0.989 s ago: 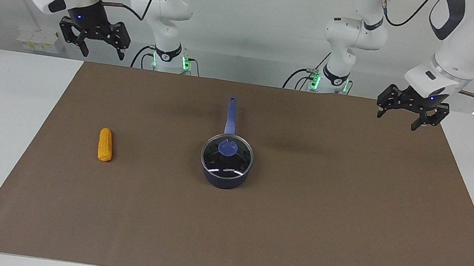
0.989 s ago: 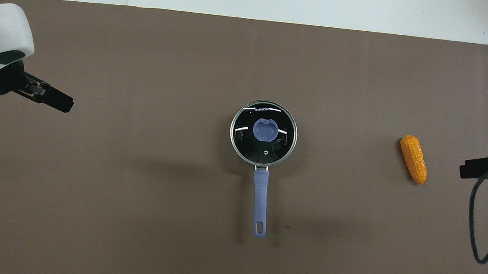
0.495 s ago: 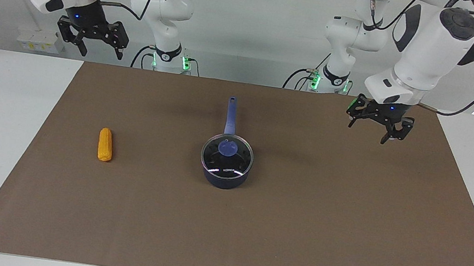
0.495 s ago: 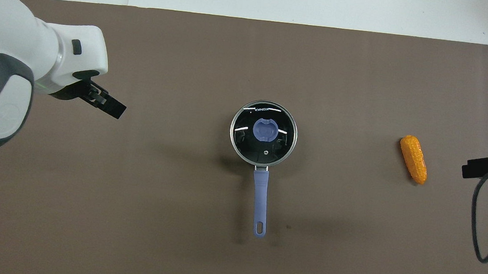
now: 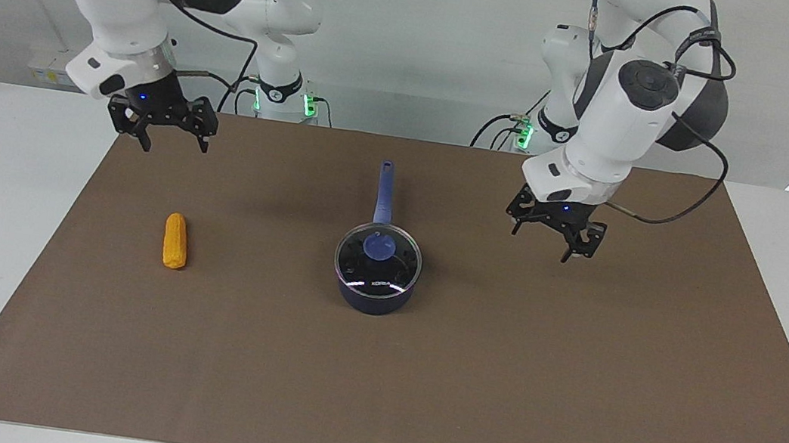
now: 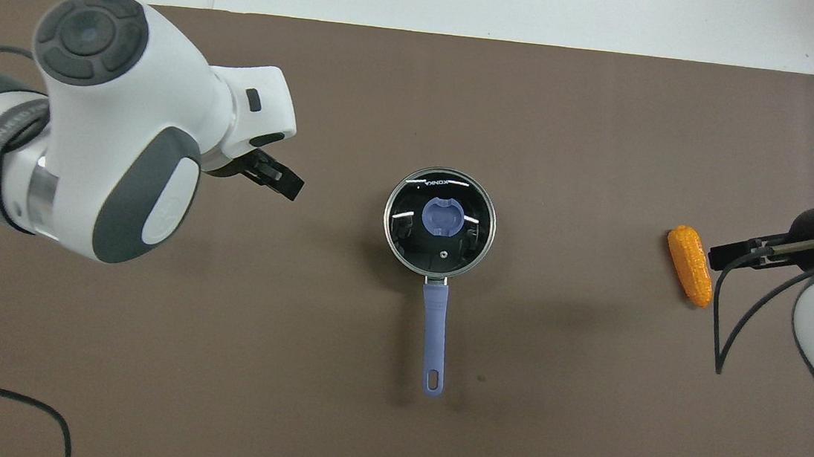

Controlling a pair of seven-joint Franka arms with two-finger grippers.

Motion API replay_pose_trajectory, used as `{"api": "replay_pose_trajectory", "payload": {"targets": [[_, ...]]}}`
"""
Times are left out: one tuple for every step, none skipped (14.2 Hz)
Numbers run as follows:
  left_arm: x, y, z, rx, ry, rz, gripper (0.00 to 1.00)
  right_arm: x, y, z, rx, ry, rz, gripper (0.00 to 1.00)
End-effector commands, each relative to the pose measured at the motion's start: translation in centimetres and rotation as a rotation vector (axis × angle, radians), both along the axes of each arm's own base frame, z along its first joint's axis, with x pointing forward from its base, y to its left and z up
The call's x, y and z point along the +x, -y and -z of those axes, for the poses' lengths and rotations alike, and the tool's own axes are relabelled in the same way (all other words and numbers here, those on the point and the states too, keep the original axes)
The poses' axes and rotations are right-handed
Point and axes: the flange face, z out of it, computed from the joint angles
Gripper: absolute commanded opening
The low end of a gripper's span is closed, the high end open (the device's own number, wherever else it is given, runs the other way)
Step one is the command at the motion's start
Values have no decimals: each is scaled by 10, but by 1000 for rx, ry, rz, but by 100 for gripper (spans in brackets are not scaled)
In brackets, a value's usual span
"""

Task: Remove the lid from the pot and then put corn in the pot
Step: 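Reach the left gripper to the knob while the right gripper reaches the corn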

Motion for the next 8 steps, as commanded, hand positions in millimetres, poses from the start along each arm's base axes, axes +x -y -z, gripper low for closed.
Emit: {"api": "replay_pose_trajectory", "payload": {"targets": [[-4, 42, 28, -19, 18, -66, 100, 23, 33, 64, -3, 25, -114, 100], [-7, 55, 36, -21, 19, -78, 100, 30, 37, 83, -10, 46, -169, 100], [-12, 71, 44, -22, 21, -80, 100, 35, 41, 101, -13, 44, -205, 100], [-15, 85, 51, -26, 25, -90, 100, 39, 44, 116, -15, 41, -231, 100], [-15, 92, 58, -27, 26, -106, 100, 43, 46, 130, -18, 39, -277, 100], [-18, 101, 64, -23, 21, -123, 100, 47, 50, 148, -19, 36, -331, 100], [-22, 112, 64, -21, 24, -121, 100, 48, 56, 164, -19, 29, -340, 100], [-31, 133, 67, -15, 25, -99, 100, 48, 57, 180, -11, 27, -339, 100]]}}
